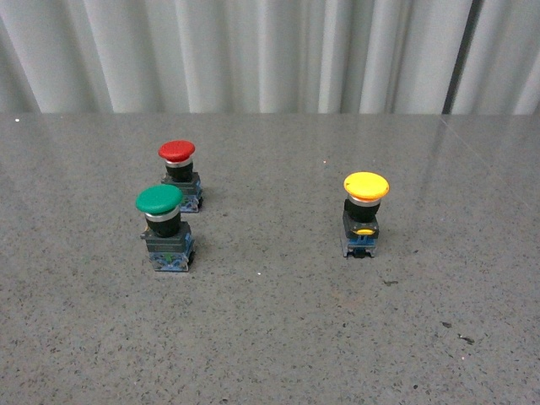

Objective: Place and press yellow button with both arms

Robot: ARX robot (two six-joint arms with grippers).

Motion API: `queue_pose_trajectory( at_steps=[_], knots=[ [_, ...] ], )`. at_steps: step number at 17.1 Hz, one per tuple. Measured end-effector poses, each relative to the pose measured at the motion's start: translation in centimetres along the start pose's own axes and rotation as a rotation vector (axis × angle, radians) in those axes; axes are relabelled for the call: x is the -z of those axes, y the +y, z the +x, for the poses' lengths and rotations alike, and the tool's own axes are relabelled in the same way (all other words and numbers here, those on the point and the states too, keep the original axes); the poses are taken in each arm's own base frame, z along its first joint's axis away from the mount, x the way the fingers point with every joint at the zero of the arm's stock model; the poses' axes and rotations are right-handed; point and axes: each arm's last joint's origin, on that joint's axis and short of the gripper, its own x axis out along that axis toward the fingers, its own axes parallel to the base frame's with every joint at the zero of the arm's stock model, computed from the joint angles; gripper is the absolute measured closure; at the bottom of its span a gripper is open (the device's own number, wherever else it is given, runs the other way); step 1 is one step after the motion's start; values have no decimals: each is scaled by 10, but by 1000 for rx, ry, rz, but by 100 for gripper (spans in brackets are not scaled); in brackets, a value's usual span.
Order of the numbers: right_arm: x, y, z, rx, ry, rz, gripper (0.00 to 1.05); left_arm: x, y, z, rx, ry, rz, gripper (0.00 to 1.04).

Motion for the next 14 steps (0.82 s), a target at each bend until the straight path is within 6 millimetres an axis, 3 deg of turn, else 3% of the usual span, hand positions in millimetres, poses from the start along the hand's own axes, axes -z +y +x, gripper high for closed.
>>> queue_pose_trajectory(
  at_steps=[2,3,6,7,11,14],
  knots=[
    [1,-3,3,-108,174,96,7,0,0,0,1,0,0,7],
    [-10,-3,12,-159,207,160,7,0,0,0,-1,-1,0,7],
    [-71,13,45,-310,82,156,7,0,0,0,0,0,0,7],
    [-81,20,60,-316,68,143,7,0,0,0,0,0,0,7],
    [-88,63,130,-365,151,115,7,0,0,0,0,0,0,7],
    [-71,87,176,-327,243,68,7,0,0,0,0,0,0,7]
  ],
)
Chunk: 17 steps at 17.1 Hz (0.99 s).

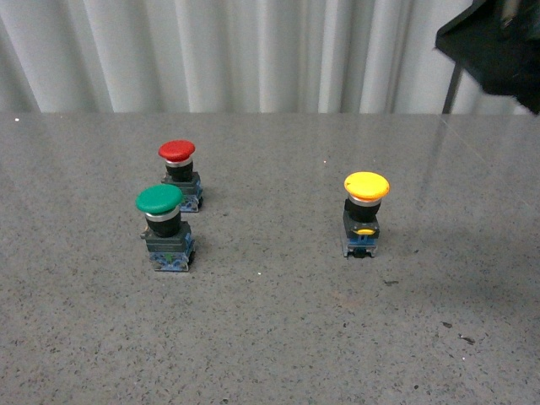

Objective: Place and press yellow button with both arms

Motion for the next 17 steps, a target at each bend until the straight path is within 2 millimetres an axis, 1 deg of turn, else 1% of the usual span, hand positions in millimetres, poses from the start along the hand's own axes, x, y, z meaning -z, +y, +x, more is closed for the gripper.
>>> queue_pose_trajectory(
  at_steps=[1,2,3,4,5,6,7,8,9,12,17],
  knots=[
    [7,-1,17,29,38,-4,7,0,0,0,0,0,0,7],
    [15,0,30,44,69,-7,15,0,0,0,0,0,0,7],
    [23,0,37,50,101,-12,24,0,0,0,0,0,0,7],
    [34,5,47,49,147,-19,45,0,0,0,0,0,0,7],
    [29,13,53,26,131,-25,67,0,0,0,0,0,0,7],
    [25,15,56,19,119,-26,78,0,0,0,0,0,0,7],
    [26,16,57,17,123,-27,85,0,0,0,0,0,0,7],
    [29,17,59,15,134,-30,94,0,0,0,0,0,0,7],
    [37,18,61,8,177,-43,103,0,0,0,0,0,0,7],
    [39,26,60,-30,191,-49,103,0,0,0,0,0,0,7],
    [44,28,59,-44,215,-57,103,0,0,0,0,0,0,7]
  ],
)
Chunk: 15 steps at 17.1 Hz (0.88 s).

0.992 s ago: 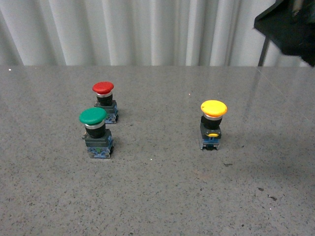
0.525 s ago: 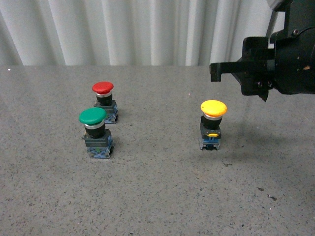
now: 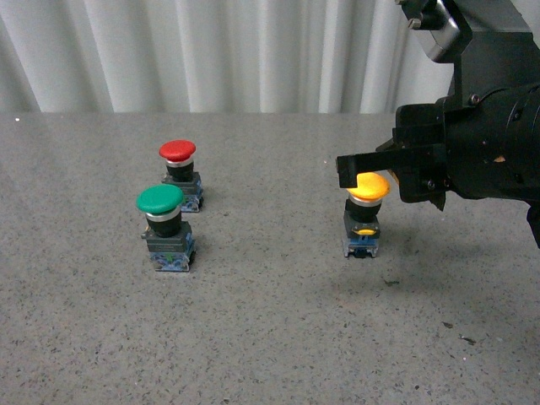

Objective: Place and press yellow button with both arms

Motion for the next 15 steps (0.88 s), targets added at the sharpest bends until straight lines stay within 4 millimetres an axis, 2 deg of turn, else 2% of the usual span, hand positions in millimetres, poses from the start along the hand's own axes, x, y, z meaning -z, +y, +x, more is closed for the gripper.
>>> queue_pose_trajectory(
  at_steps=[8,15],
  knots=[
    [-1,6,2,-21,-18,-9,103,0,0,0,0,0,0,7],
    [10,9,14,-24,38,-44,103,0,0,0,0,0,0,7]
  ],
)
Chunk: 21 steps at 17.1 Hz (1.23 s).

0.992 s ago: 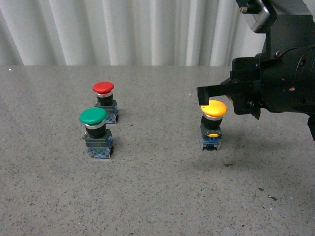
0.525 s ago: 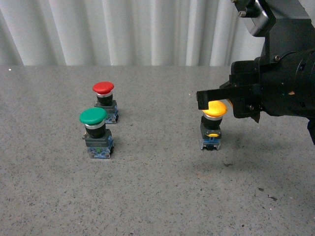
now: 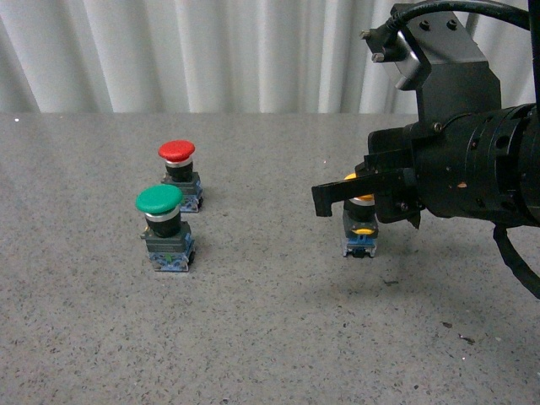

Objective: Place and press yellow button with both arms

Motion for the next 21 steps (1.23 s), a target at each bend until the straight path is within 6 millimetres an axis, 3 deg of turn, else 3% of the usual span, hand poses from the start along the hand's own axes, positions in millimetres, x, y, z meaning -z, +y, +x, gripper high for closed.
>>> queue_pose_trajectory(
  at_steps=[9,14,16,19,21],
  knots=[
    [3,0,0,8,62,-41,103,0,0,0,0,0,0,7],
    [-5,2,-5,-21,-12,-19,103,0,0,0,0,0,0,7],
    [-17,7,-16,-74,-132,19,103,0,0,0,0,0,0,7],
    [-48,15,-51,-132,-349,97,103,0,0,0,0,0,0,7],
    [-43,14,-70,-151,-367,166,103,0,0,0,0,0,0,7]
  ],
)
